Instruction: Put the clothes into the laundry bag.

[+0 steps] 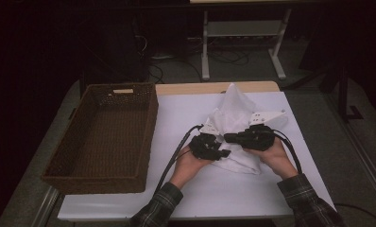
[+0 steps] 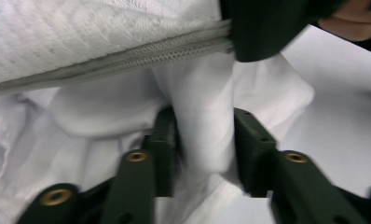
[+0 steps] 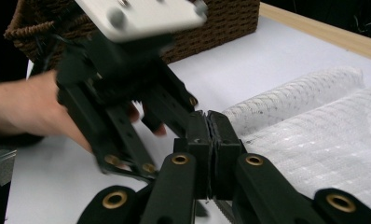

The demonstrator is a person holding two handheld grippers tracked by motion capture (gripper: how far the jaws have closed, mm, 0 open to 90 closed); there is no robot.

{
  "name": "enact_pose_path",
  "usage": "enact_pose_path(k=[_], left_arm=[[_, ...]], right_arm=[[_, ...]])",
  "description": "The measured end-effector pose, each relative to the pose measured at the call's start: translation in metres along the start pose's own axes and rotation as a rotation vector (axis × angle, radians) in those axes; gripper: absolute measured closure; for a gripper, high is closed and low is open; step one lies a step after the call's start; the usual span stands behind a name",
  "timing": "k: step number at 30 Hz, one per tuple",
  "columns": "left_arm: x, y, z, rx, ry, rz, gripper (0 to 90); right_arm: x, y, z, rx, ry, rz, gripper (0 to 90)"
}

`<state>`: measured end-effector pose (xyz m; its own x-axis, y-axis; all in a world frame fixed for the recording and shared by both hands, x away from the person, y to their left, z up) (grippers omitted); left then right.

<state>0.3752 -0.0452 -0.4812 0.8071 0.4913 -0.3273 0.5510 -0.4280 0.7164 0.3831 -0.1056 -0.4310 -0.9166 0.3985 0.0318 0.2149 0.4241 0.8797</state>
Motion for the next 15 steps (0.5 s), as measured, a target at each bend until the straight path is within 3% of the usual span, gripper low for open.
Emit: enact_pose_path(k=[6, 13, 15], left_arm=[[0.004, -0.012, -0.031, 0.015, 0.042, -0.003, 50.0], [0.038, -0.029, -0.049, 0.011, 0.151, -0.082, 58.2], [0.049, -0.028, -0.049, 0.006, 0.207, -0.088, 60.1]], right_arm=[[0.002, -0.002, -0.003, -0.001, 0.006, -0.001, 88.1], [0.007, -0.007, -0.007, 0.009, 0.021, -0.008, 88.1], [0.007, -0.008, -0.009, 0.011, 0.023, -0.01, 88.1]])
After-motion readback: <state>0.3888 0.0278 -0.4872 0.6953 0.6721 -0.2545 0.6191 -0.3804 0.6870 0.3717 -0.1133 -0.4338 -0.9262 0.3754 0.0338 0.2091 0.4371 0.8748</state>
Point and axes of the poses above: each handheld gripper's, and its own axes: z roughly forward along the jaws, y roughly out of its top, x roughly to its left, the point moved 10 cm from there along z, roughly forward along the jaws, and after that the axes turned 9 degrees about -z, right-handed, at the moved point
